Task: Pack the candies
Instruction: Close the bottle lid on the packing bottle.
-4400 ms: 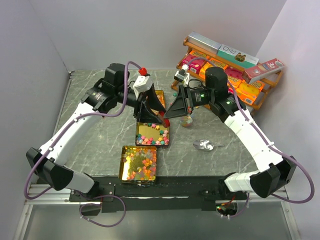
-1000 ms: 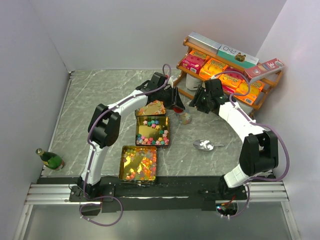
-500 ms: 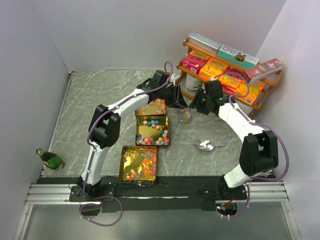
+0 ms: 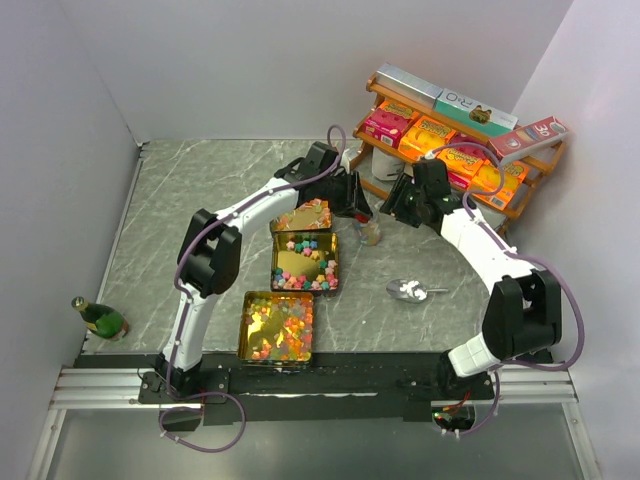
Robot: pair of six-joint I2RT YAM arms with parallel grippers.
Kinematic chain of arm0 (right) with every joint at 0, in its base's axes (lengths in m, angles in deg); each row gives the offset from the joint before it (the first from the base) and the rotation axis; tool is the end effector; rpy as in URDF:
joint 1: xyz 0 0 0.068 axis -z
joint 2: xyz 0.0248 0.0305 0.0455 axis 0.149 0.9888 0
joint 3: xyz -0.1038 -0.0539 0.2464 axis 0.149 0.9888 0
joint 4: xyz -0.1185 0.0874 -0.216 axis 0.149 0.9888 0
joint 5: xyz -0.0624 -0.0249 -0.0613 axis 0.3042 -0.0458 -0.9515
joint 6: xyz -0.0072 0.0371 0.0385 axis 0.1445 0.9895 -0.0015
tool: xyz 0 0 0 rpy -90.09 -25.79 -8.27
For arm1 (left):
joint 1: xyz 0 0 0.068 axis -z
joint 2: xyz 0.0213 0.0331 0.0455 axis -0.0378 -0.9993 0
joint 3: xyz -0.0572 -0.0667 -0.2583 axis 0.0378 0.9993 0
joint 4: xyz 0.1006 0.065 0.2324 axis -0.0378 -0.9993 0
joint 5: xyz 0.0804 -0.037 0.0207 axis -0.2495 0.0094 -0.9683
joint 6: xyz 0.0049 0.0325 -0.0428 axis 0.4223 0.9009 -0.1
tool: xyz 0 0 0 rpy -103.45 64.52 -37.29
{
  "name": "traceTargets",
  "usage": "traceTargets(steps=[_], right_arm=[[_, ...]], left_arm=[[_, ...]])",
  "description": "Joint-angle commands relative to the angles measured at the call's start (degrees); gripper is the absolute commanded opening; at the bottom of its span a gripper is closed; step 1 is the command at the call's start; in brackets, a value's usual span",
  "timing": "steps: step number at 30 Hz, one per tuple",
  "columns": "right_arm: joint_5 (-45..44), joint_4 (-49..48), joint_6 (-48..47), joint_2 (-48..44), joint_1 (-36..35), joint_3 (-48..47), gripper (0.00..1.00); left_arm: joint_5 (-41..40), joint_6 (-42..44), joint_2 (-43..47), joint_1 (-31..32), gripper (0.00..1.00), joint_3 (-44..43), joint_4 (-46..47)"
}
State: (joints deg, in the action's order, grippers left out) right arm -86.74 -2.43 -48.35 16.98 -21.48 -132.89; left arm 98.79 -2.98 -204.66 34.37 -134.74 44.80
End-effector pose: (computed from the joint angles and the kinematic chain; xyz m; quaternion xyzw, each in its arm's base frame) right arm 0.3230 0.0759 0.2782 0.1564 0.9060 0.1776 0.3510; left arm 0.3980 -0.3188 0.2468 0.0838 0.8729 -0.4531 0.1603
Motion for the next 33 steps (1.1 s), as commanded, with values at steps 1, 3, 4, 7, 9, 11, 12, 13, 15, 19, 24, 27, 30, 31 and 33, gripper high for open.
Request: traceTargets(steps=[1, 3, 4, 7, 9, 11, 12, 13, 15, 19, 24, 27, 30, 31, 33], right_arm=[[-0.6, -2.5, -0.4, -2.9, 0.6, -0.5, 0.59], [0.4, -2.5, -0.5, -2.1, 0.6, -1.1, 0.59], [0.9, -2.8, -0.6, -1.6, 0.6, -1.2, 0.59], [2.4, -3.5, -0.6, -0.9, 0.7, -1.2, 0.59], [3.0, -3.6, -0.4, -0.5, 0.7, -1.2, 0.59], [3.2, -3.5, -0.4, -0.2, 0.6, -1.3, 0.59], [3.3, -3.7, -0.4, -0.2, 0.7, -1.2, 0.59], [3.3, -3.7, -0.2, -0.2, 0.8, -1.0, 0.59], [3.2, -3.6, -0.2, 0.0, 0.9, -1.2, 0.59], [2.6, -3.0, -0.1, 0.1, 1.1, -1.2, 0.59], [2.3, -3.0, 0.0, 0.4, 1.2, -1.2, 0.59], [2.1, -3.4, 0.1, 0.6, 1.1, -1.0, 0.59], [2.1, -3.5, 0.1, 0.9, 1.3, -1.2, 0.59], [2.1, -3.5, 0.1, 1.1, 1.2, -1.2, 0.59], [2.1, -4.0, 0.1, 1.5, 1.3, -1.4, 0.59]], left_arm=[[-1.1, 0.1, 2.6, 0.5, 0.41, -2.3, -0.1], [-1.2, -0.4, 2.6, 0.6, 0.40, -2.4, 0.4], [-1.2, -0.8, 2.9, 0.5, 0.40, -2.4, 0.9], [-1.3, -1.8, 3.3, 0.6, 0.38, -2.4, 2.5], [-1.3, -2.3, 3.5, 0.6, 0.38, -2.7, 3.6], [-1.2, -2.6, 3.7, 0.6, 0.36, -3.0, 3.9], [-1.1, -2.7, 3.8, 0.6, 0.35, -3.1, 4.0], [-1.0, -2.9, 3.8, 0.6, 0.34, -3.1, 4.0], [-0.9, -3.1, 3.8, 0.6, 0.32, -2.8, 4.1], [-0.7, -3.2, 4.0, 0.6, 0.31, -1.7, 4.0], [-1.6, -2.5, 4.3, 0.6, 0.32, -1.6, 3.0], [-2.8, -2.0, 5.0, 0.6, 0.32, -1.5, 2.1], [-3.9, -1.3, 5.8, 0.6, 0.35, -1.6, 0.9], [-4.2, -1.1, 5.9, 0.6, 0.36, -1.3, 0.4], [-4.5, -1.0, 6.5, 0.6, 0.39, -0.9, 0.3]])
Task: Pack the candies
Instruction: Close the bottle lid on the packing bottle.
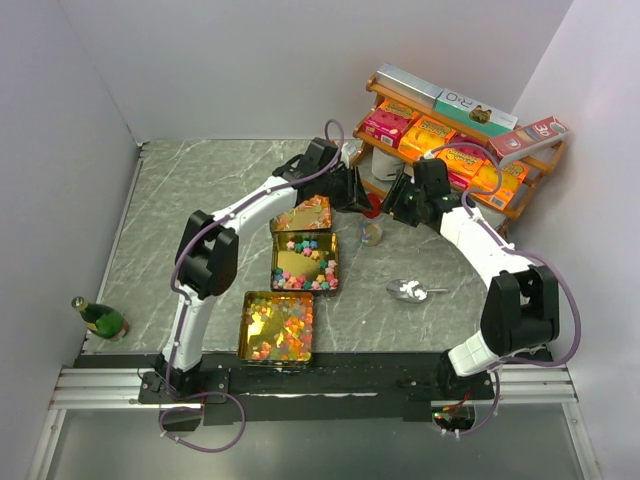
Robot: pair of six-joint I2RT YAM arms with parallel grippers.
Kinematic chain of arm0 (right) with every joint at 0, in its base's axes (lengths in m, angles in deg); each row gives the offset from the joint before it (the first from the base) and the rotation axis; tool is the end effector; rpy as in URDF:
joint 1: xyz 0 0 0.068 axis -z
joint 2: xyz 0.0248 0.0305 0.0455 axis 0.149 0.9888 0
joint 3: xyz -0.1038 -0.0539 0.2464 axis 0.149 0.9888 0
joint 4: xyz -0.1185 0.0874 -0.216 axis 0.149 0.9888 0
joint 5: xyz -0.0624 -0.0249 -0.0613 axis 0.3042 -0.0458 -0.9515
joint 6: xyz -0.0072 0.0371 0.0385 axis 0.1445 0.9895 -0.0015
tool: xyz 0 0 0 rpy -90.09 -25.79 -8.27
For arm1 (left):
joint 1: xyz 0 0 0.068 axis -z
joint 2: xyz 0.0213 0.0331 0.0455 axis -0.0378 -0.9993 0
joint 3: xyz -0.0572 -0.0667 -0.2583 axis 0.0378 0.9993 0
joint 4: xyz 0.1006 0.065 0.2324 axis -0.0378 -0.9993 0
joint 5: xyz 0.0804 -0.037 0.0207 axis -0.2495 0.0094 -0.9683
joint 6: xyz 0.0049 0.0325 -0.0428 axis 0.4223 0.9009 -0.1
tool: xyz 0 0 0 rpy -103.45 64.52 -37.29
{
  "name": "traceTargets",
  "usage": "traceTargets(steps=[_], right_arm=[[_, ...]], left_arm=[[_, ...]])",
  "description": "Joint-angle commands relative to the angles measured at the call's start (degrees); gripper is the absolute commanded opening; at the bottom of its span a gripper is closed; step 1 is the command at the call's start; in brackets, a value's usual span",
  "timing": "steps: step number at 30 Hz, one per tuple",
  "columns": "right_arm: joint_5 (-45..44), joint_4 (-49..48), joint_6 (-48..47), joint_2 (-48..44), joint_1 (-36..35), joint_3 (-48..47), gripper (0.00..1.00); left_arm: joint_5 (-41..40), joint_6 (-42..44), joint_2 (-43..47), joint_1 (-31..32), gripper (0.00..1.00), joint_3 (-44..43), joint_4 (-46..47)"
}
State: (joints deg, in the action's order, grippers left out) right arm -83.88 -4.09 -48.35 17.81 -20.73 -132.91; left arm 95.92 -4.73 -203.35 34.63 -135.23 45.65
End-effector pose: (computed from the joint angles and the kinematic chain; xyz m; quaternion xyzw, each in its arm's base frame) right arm 0.3280 0.0743 0.2762 0.1516 0.9031 0.1987 0.3492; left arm 0.3968 -0.3188 0.2614 0.0677 0.8699 -0.4518 0.1856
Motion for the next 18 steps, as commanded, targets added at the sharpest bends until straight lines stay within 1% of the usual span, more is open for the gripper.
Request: traceTargets(steps=[1, 4, 11, 14, 18], right_arm=[[-0.6, -2.6, 0.1, 0.8, 0.6, -1.4, 0.59], [0.1, -3.6, 0.2, 1.2, 0.5, -1.3, 0.59], [0.6, -4.0, 0.4, 2.4, 0.6, -1.8, 0.58], [0.6, -4.0, 0.4, 2.9, 0.6, -2.0, 0.59], [0.6, -4.0, 0.4, 2.9, 0.6, -2.0, 0.58]], left_arm=[[-1.8, 0.8, 5.4, 0.4, 0.40, -0.1, -0.7], [-2.2, 1.1, 5.5, 0.5, 0.41, -0.1, -1.6], [-3.9, 2.3, 4.1, 0.6, 0.41, -1.4, -5.2], [-5.7, 3.3, 3.1, 0.6, 0.39, -2.3, -7.4], [-6.6, 3.8, 3.0, 0.7, 0.34, -2.0, -7.8]])
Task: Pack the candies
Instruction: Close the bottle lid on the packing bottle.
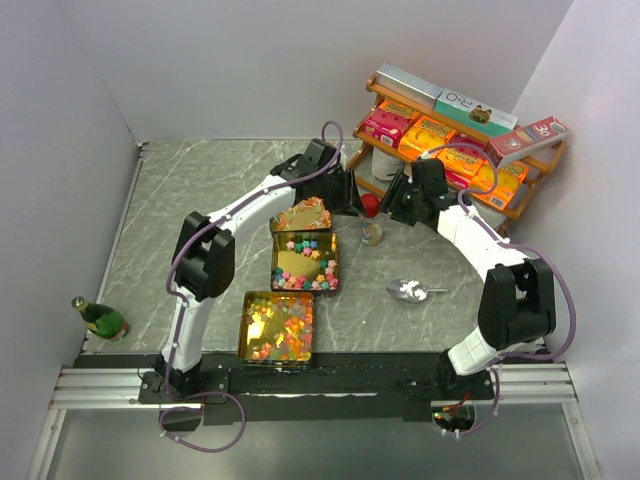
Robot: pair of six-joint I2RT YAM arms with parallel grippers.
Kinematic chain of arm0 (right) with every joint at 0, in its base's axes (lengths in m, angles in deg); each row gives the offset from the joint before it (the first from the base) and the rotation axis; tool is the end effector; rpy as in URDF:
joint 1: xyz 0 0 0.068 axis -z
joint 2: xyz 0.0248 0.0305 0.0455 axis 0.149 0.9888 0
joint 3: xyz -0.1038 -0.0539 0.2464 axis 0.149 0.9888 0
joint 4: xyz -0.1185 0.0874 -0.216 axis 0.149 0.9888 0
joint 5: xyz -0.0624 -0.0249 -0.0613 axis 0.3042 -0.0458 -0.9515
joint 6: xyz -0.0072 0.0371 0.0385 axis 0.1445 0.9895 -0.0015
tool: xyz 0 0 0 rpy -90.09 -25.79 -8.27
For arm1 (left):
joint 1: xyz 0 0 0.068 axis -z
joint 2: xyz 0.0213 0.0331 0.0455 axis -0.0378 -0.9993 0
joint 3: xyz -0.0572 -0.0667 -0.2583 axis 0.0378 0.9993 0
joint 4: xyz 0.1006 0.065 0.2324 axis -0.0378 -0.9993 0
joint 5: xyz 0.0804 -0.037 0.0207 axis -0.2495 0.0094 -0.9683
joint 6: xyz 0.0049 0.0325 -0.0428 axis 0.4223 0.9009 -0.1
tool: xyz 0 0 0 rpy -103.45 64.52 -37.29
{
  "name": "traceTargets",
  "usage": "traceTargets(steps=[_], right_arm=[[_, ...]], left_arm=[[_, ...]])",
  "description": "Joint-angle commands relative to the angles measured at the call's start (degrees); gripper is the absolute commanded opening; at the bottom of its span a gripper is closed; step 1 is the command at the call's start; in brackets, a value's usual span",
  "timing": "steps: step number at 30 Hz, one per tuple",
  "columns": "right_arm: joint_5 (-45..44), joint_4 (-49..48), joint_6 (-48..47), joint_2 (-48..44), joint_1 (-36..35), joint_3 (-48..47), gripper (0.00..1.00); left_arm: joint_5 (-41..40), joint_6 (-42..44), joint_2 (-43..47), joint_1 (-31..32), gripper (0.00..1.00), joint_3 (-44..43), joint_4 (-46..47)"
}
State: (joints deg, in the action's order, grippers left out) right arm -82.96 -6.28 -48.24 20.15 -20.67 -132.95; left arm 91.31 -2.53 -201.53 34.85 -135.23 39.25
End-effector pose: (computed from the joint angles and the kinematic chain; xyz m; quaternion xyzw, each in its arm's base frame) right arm 0.3371 0.0765 0.2664 0.1499 0.9034 0.2053 0.3453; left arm 0.3881 -0.3115 0.2668 0.0600 0.8927 -0.4047 0.1888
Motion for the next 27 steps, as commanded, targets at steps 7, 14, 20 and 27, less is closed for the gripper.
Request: traceTargets(steps=[7, 14, 20, 27], right_arm=[[-1.0, -1.6, 0.0, -0.1, 0.5, -1.8, 0.58], [-1.4, -1.1, 0.1, -0.1, 0.5, -1.9, 0.57], [-1.8, -1.0, 0.1, 0.0, 0.5, -2.1, 0.57], [-1.8, -1.0, 0.0, 0.0, 0.4, -2.1, 0.57]], left_arm=[[-2.5, 2.5, 0.6, 0.4, 0.31, -2.7, -2.1], [-3.4, 3.2, 1.4, 0.5, 0.36, -2.7, -1.4], [-4.2, 3.7, 5.3, 0.0, 0.43, -1.0, 0.9], [-6.4, 3.6, 9.5, -0.7, 0.50, 4.1, 5.5]])
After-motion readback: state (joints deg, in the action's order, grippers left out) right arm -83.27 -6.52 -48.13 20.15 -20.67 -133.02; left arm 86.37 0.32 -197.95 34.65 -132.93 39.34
